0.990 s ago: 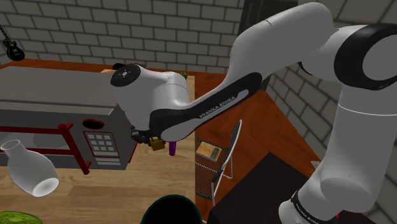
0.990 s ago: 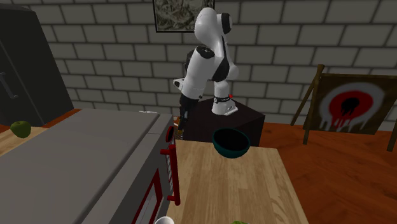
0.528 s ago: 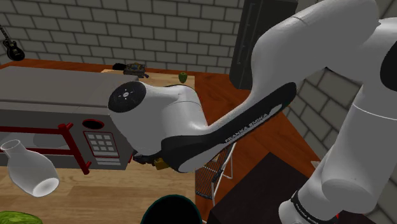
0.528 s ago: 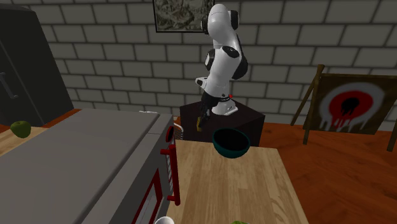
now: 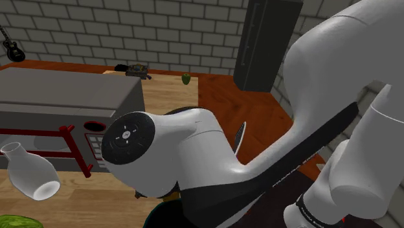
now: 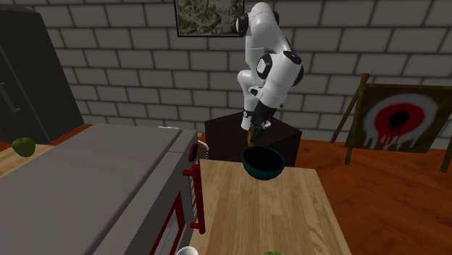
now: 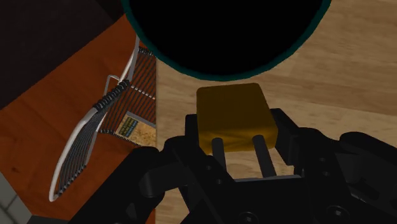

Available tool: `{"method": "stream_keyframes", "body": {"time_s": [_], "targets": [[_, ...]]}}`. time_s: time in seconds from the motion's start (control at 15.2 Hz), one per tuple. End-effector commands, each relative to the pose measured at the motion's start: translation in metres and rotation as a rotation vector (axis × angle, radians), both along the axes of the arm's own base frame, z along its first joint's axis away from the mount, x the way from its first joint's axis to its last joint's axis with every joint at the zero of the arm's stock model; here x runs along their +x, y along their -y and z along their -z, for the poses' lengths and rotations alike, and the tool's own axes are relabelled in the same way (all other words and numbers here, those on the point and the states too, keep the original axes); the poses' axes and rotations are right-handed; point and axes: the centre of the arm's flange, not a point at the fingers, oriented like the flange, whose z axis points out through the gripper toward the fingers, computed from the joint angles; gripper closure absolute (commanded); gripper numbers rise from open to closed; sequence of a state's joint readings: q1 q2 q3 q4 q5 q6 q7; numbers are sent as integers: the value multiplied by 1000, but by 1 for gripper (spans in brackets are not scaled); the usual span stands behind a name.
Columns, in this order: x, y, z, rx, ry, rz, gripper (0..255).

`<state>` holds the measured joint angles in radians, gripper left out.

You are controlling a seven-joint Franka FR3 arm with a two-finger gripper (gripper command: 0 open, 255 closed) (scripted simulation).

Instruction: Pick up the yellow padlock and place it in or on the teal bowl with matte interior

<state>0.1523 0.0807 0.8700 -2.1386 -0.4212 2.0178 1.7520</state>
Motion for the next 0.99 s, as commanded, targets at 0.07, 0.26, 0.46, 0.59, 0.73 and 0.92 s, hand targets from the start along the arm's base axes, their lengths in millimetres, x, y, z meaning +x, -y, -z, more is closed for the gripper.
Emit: {"method": "stream_keyframes", "body": {"time_s": [0.07, 0.26, 0.46, 0.59, 0.73, 0.92], "targets": [[-41, -13, 3, 0, 0, 2, 255], [-51, -17, 13, 0, 0, 2, 255], [-51, -17, 29, 0, 0, 2, 255], [-51, -17, 40, 0, 0, 2, 255], [-51, -17, 50, 0, 0, 2, 255], [-51, -17, 66, 0, 0, 2, 255]]}}
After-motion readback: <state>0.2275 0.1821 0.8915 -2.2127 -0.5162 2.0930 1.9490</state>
